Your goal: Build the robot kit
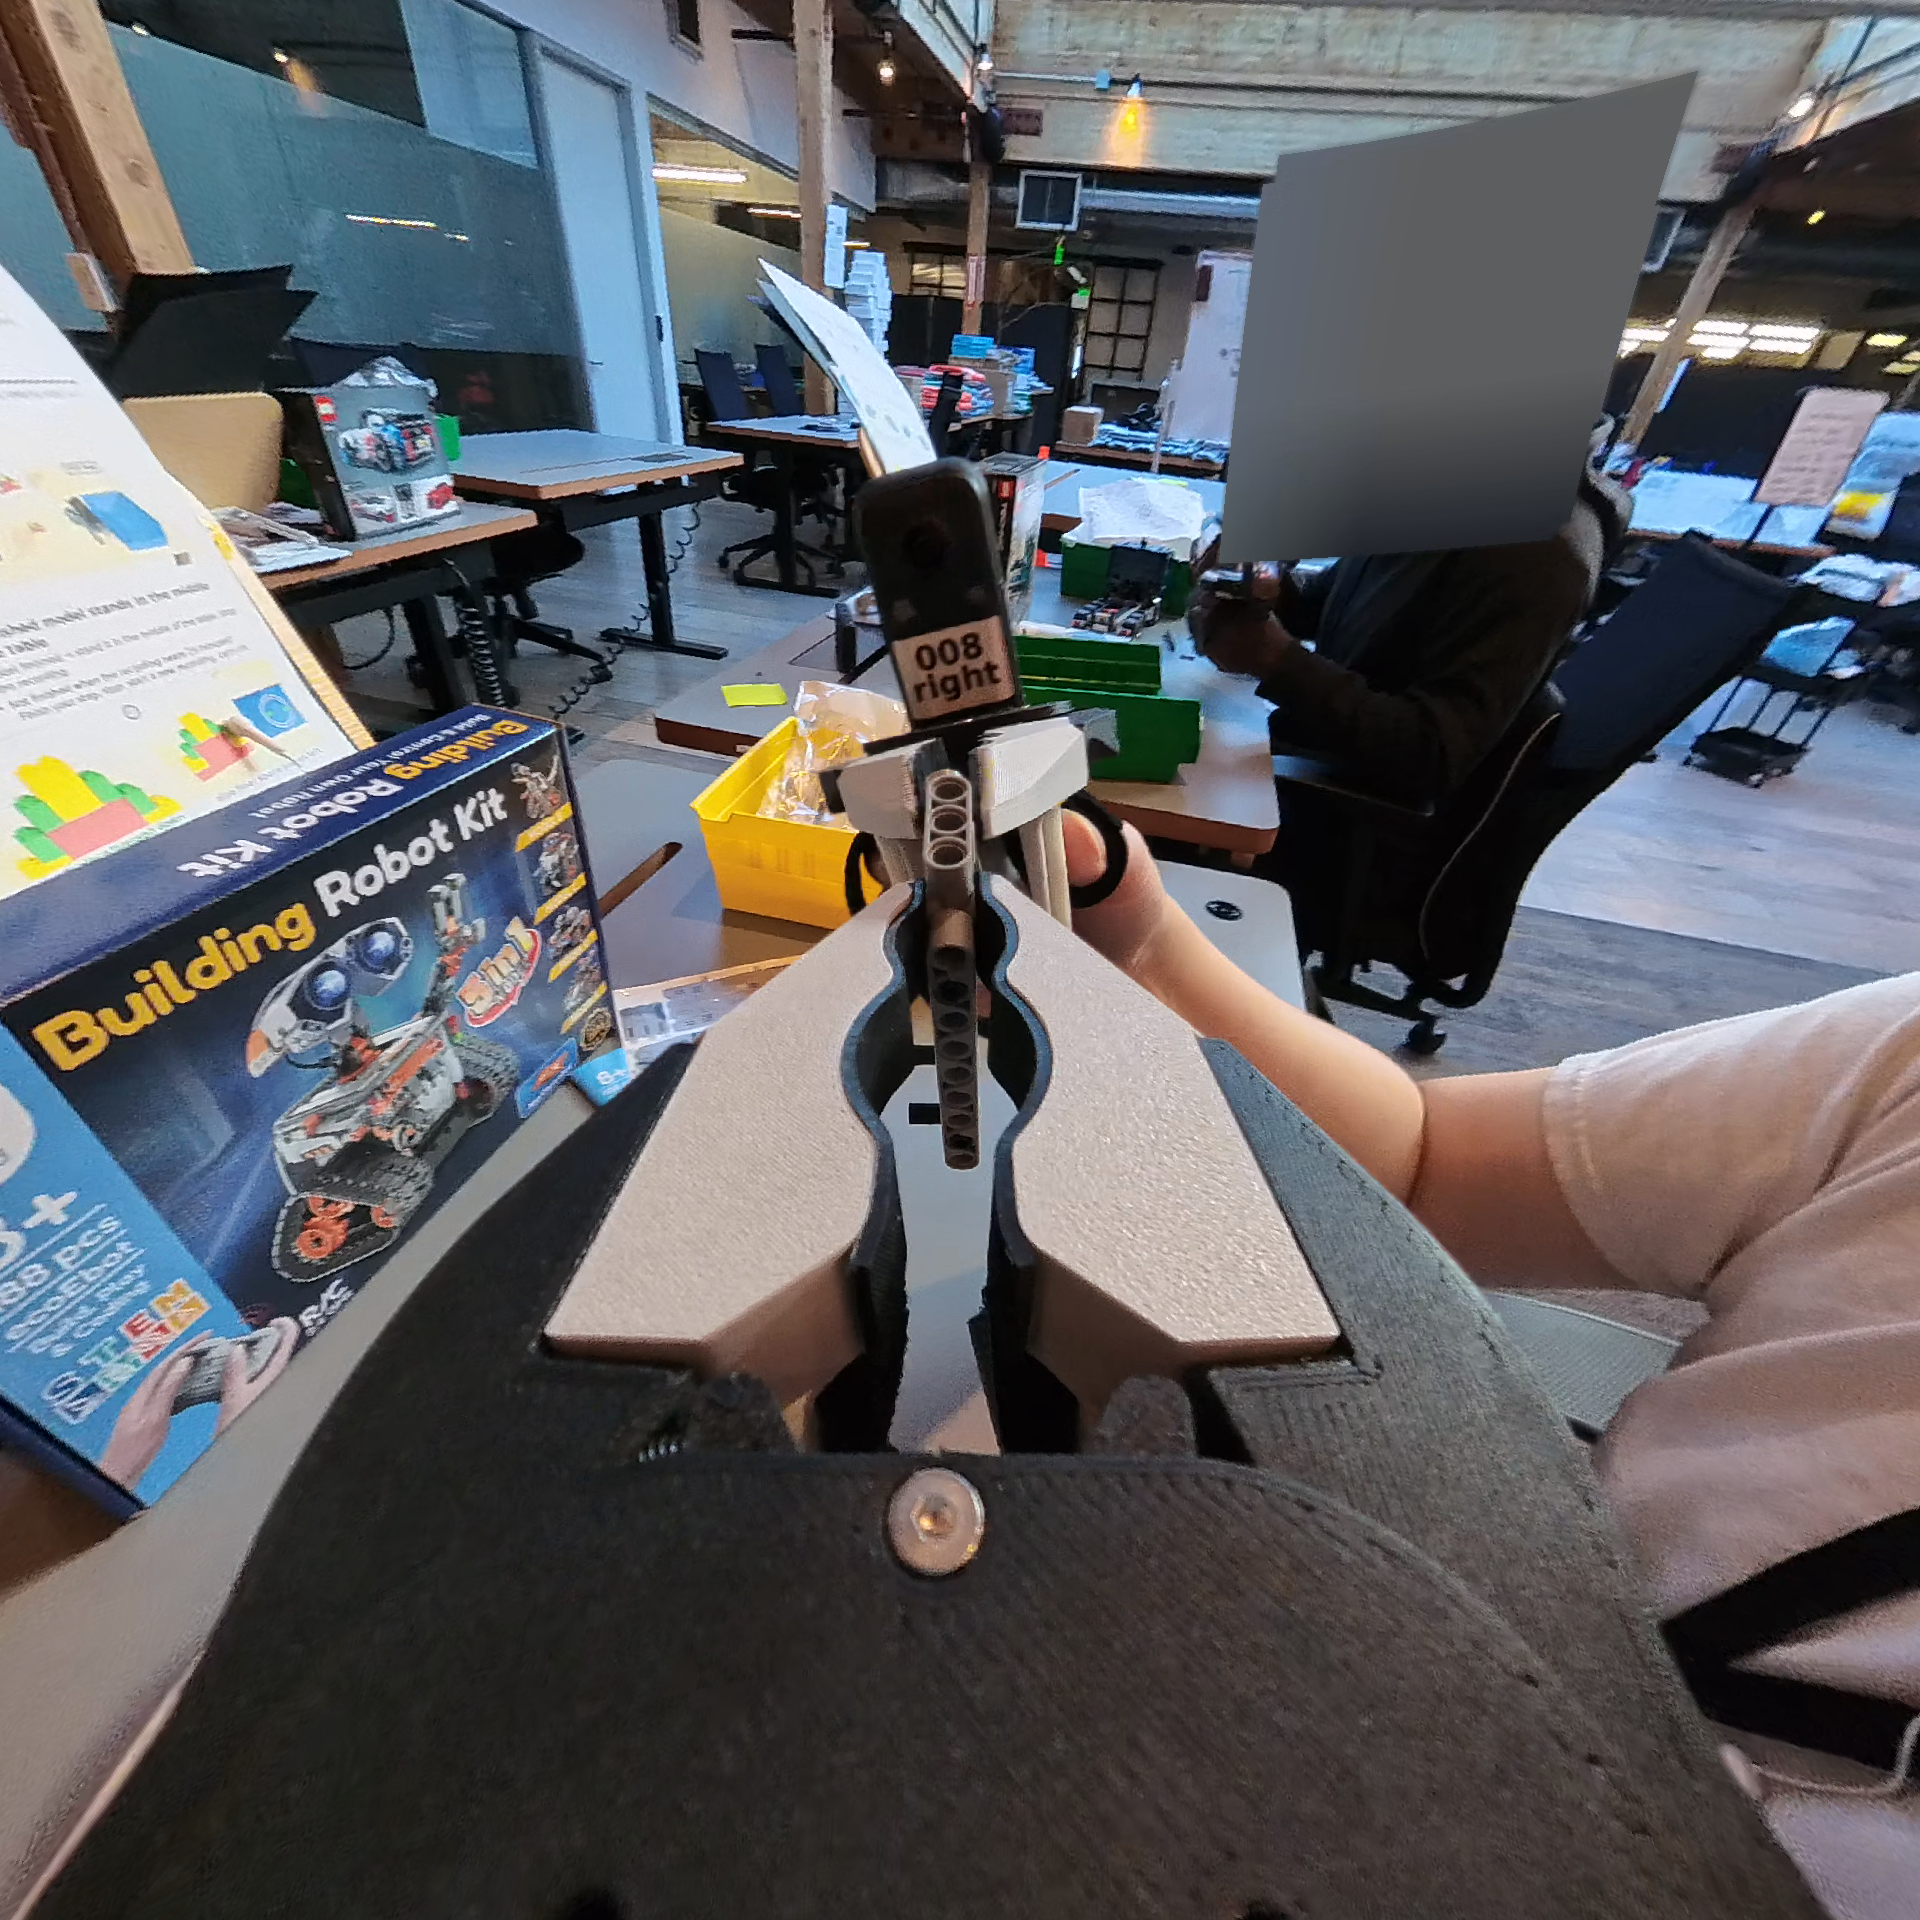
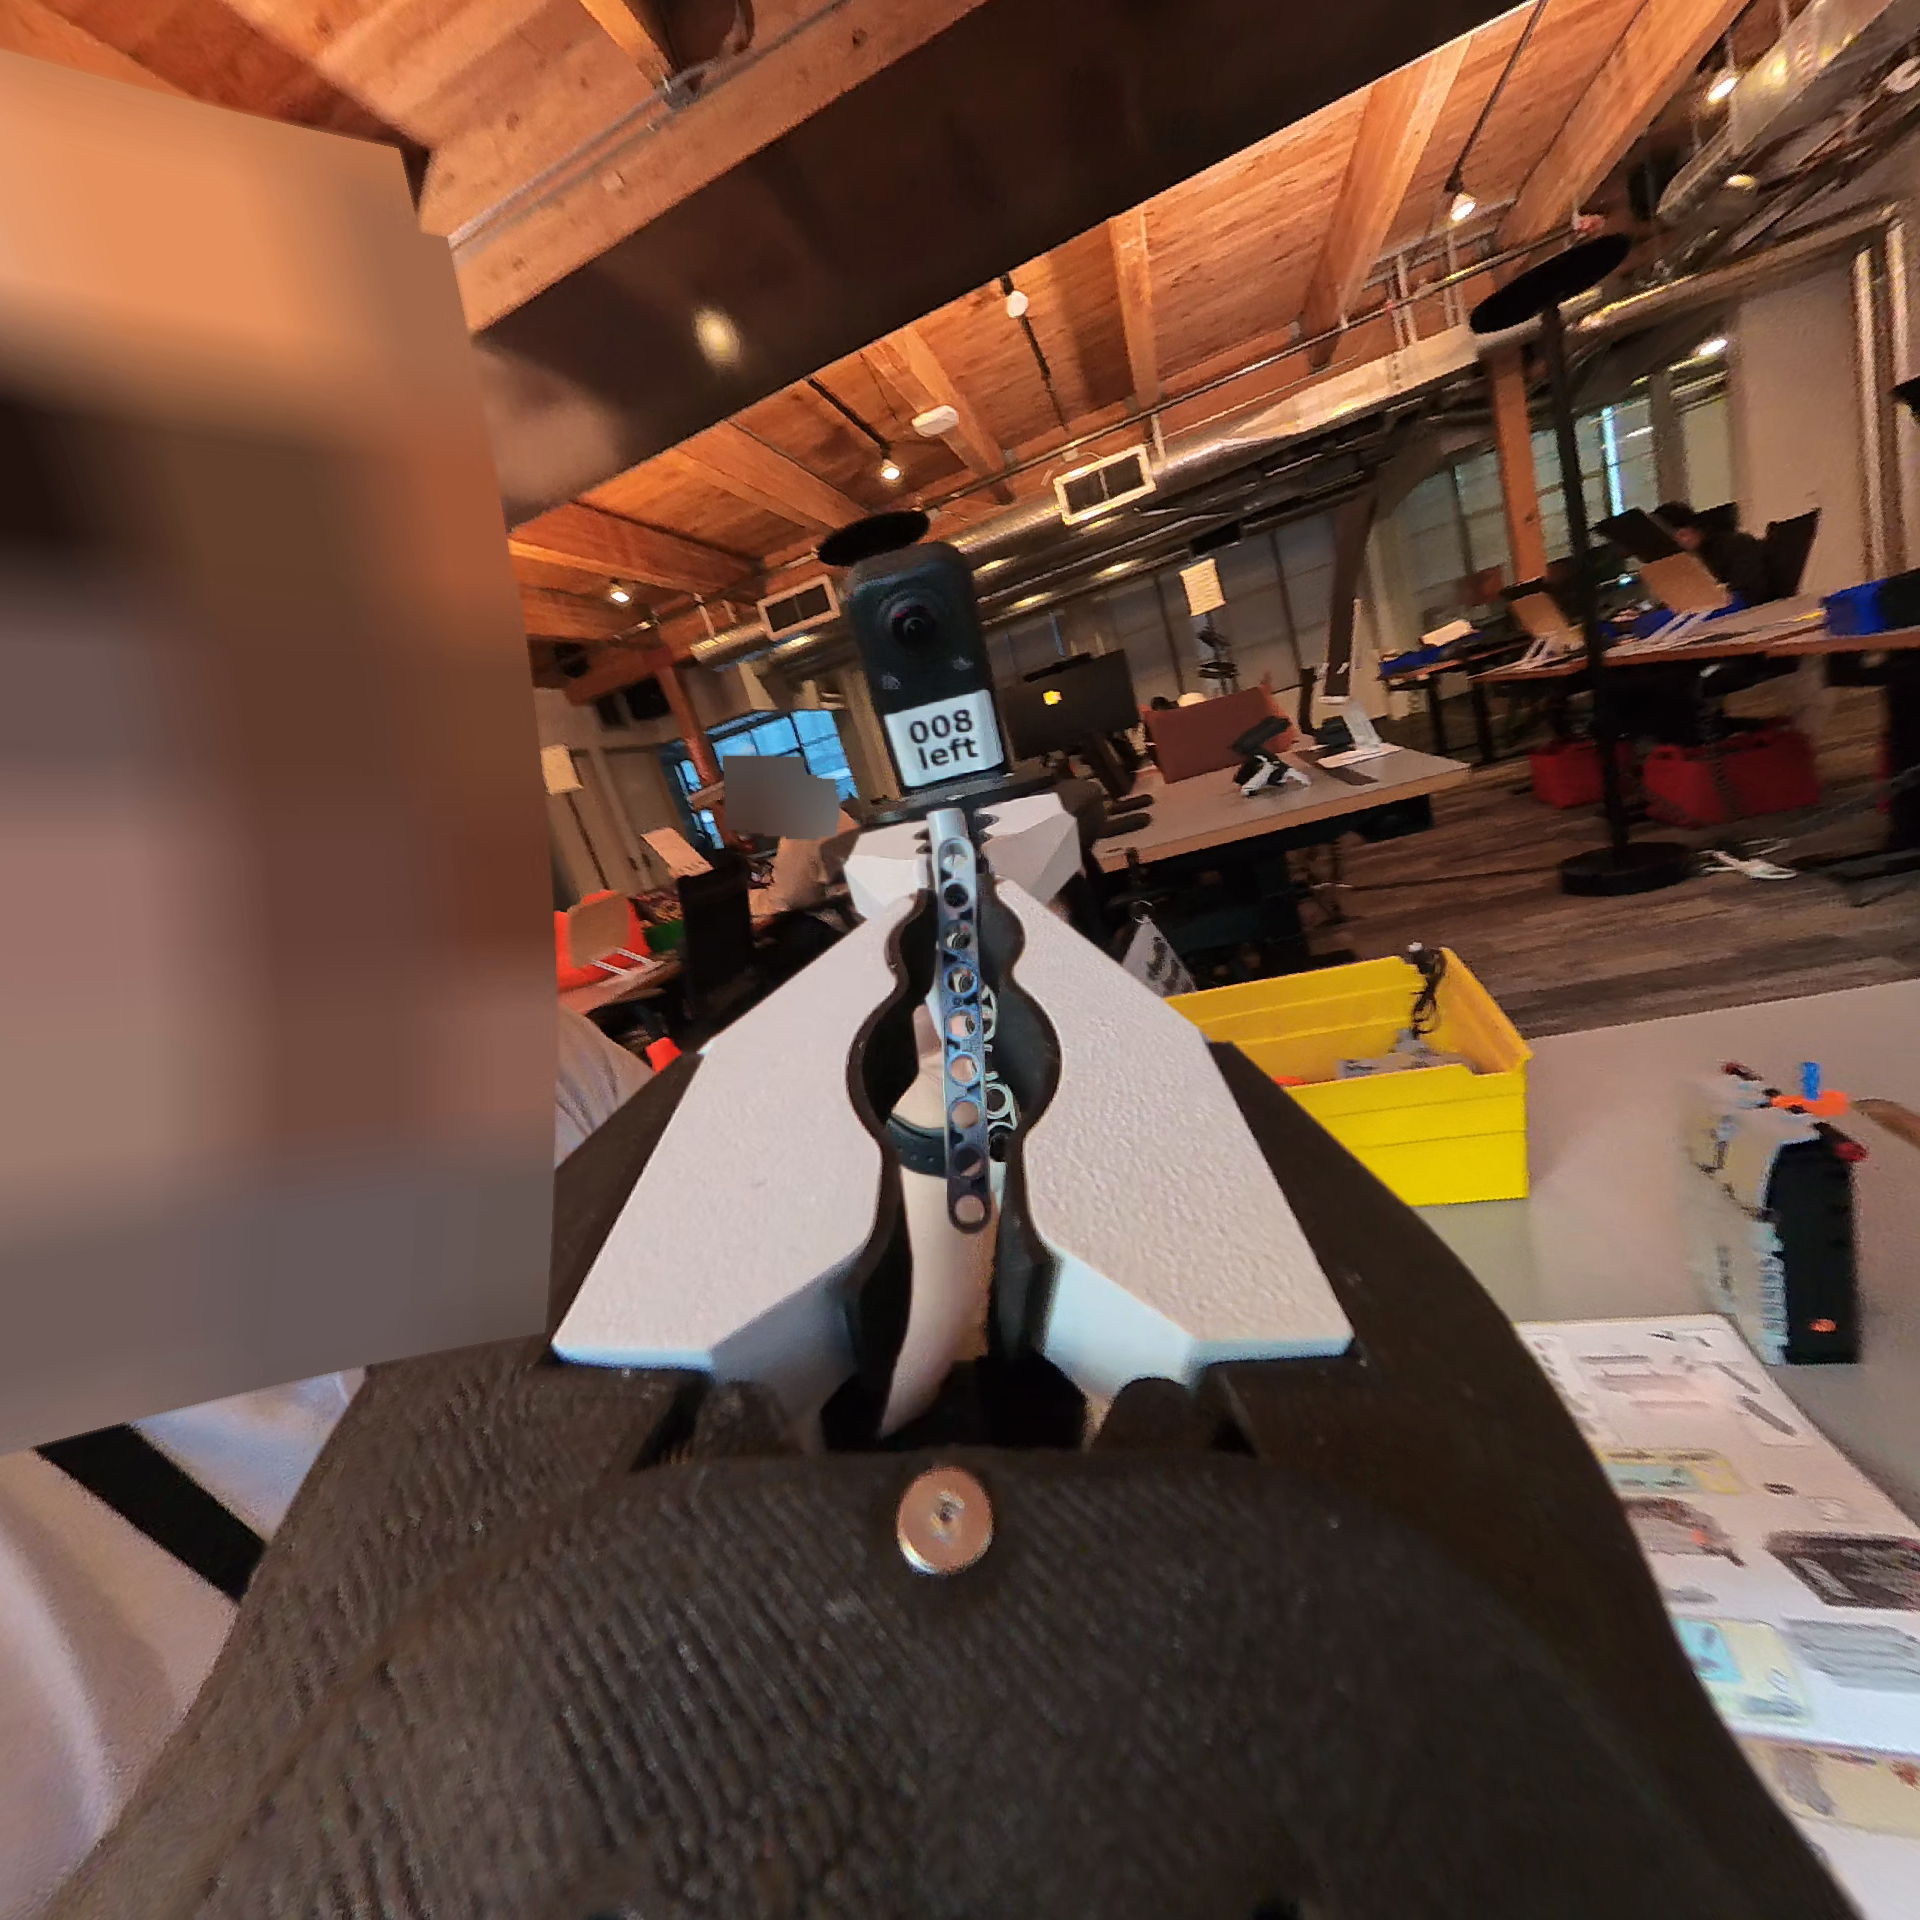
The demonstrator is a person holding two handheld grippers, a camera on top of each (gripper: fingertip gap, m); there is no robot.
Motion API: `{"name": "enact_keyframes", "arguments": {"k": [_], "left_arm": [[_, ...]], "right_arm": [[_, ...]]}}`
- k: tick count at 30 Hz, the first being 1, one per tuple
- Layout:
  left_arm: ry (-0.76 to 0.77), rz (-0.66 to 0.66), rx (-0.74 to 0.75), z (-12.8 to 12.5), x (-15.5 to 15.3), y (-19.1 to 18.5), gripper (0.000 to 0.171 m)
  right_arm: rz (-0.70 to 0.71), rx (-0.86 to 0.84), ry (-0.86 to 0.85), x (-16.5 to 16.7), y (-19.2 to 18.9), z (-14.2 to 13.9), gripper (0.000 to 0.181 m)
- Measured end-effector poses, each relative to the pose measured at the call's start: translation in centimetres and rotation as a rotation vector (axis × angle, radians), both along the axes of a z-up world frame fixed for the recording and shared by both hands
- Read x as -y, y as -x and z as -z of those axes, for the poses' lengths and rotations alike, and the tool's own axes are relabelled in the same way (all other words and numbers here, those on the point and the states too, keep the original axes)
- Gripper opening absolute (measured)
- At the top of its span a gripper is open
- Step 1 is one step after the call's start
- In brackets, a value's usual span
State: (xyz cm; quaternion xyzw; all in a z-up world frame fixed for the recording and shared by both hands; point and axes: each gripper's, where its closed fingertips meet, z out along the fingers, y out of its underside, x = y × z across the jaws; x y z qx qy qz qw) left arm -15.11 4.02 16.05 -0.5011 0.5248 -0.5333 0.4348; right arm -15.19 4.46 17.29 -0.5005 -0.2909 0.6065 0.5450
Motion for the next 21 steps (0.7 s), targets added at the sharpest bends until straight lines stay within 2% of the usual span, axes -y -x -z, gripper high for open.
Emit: {"name": "enact_keyframes", "arguments": {"k": [5, 15, 21], "left_arm": [[-0.051, -0.05, -0.003, 0.1, -0.3, -0.4, 0.005], [0.057, 0.055, 0.1, -1.1, 0.6, -0.6, 0.005], [0.095, 0.076, 0.139, -1.5, 0.6, -0.7, 0.005]], "right_arm": [[0.075, 0.037, -0.037, -0.2, -0.2, 0.0, 0.007], [0.081, -0.016, -0.128, 0.6, -0.4, -1.2, 0.007], [0.16, -0.009, -0.199, 0.5, -0.5, -1.5, 0.007]]}}
